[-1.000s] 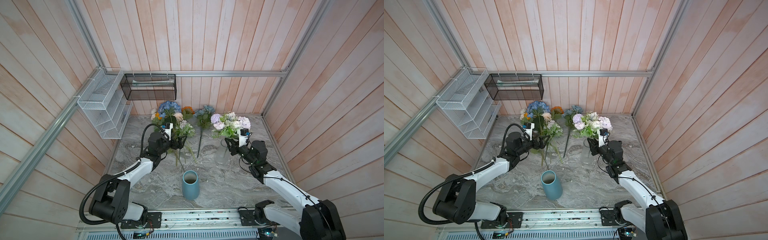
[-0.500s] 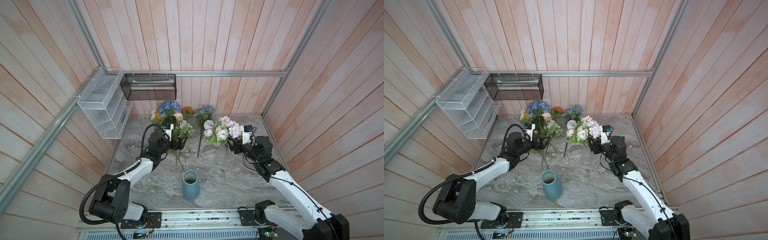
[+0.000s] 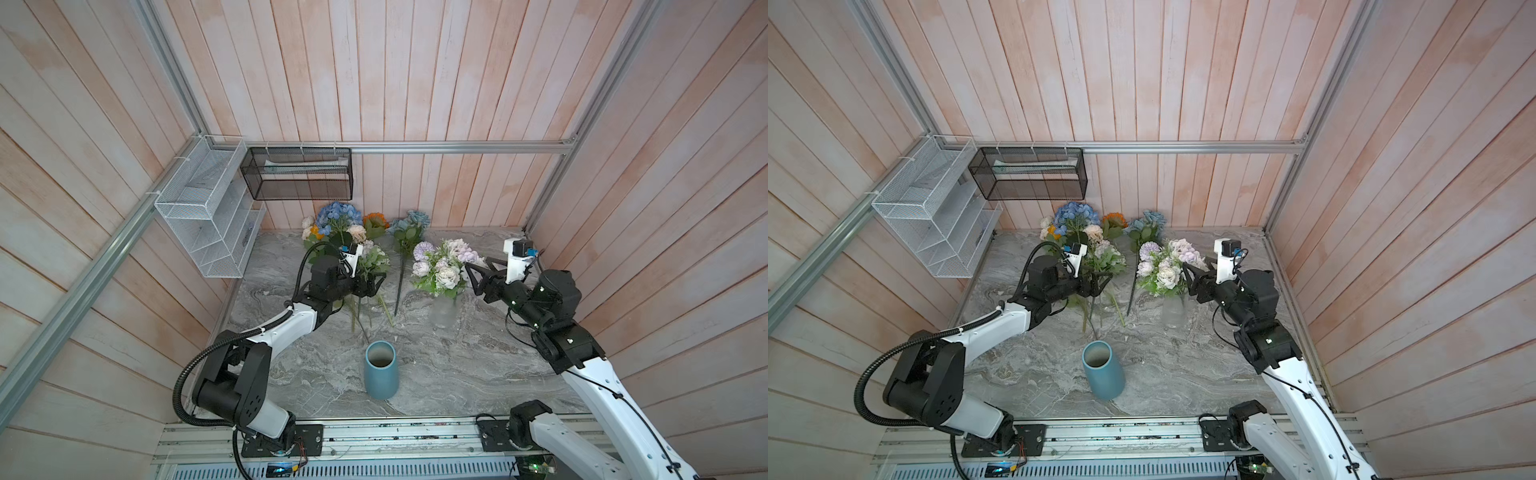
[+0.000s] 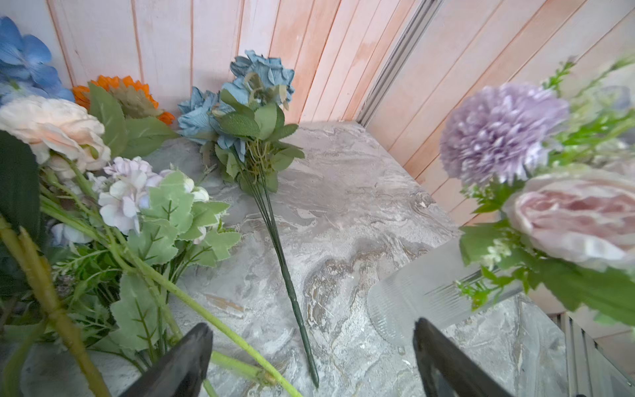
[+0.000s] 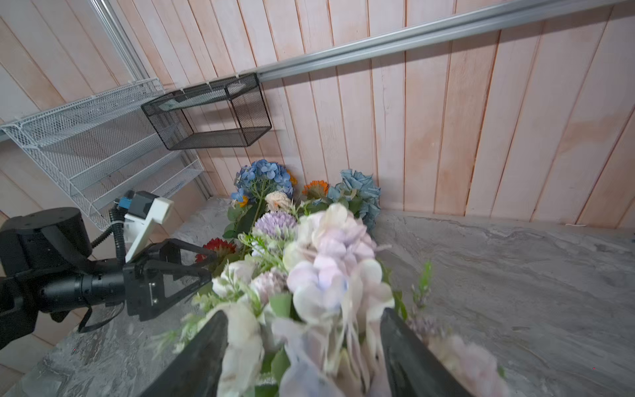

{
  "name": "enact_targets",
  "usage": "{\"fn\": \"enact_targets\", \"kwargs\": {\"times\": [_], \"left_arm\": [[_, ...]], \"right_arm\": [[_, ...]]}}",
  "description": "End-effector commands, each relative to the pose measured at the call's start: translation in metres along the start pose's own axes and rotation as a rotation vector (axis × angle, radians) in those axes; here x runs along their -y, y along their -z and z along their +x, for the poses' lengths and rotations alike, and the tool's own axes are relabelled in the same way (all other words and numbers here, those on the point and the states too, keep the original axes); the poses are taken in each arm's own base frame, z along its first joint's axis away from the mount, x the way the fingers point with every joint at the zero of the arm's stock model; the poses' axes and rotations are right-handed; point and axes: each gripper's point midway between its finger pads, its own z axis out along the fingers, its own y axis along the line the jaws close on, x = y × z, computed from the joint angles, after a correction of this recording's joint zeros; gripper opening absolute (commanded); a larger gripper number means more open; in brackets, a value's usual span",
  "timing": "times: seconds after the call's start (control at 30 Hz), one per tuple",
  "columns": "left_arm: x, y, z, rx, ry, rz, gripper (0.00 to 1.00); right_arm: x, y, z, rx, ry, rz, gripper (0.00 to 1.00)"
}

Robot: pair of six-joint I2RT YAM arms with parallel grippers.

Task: Arrange the flowers into the vase
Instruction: 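Open right gripper and withdraw while left gripper moves to the blue-green hydrangea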

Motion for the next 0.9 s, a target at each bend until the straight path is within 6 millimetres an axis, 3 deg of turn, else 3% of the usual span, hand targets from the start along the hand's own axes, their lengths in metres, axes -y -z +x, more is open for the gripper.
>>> {"fn": "enact_targets", "kwargs": {"times": [0.0,0.17,0.33,0.53,0.87], "left_arm": [[0.003,-0.009,0.007,-0.042,-0.023,0.01,0.93],[0.008,-0.017,0.013,-0.056,-0.026,0.019,0.93],[0.009,-0.03,0.021,-0.086,-0.042,0.025,0.92],[-0.005,-0.063,0.032,-0.145,-0.038,-0.026,0.84],[-0.017,-0.122,0.059,-0.268,-0.017,-0.017,0.66]], "right_arm": [[0.002,0.007,-0.035,0.096,0.039,0.043,0.72],[-0.001,0.006,-0.074,0.224,0.073,0.051,0.75],[0.0,0.0,-0.099,0.327,0.098,0.062,0.78],[0.028,-0.005,-0.092,0.34,0.087,0.177,0.78],[0.091,0.03,-0.061,0.342,-0.011,0.405,0.82]]}}
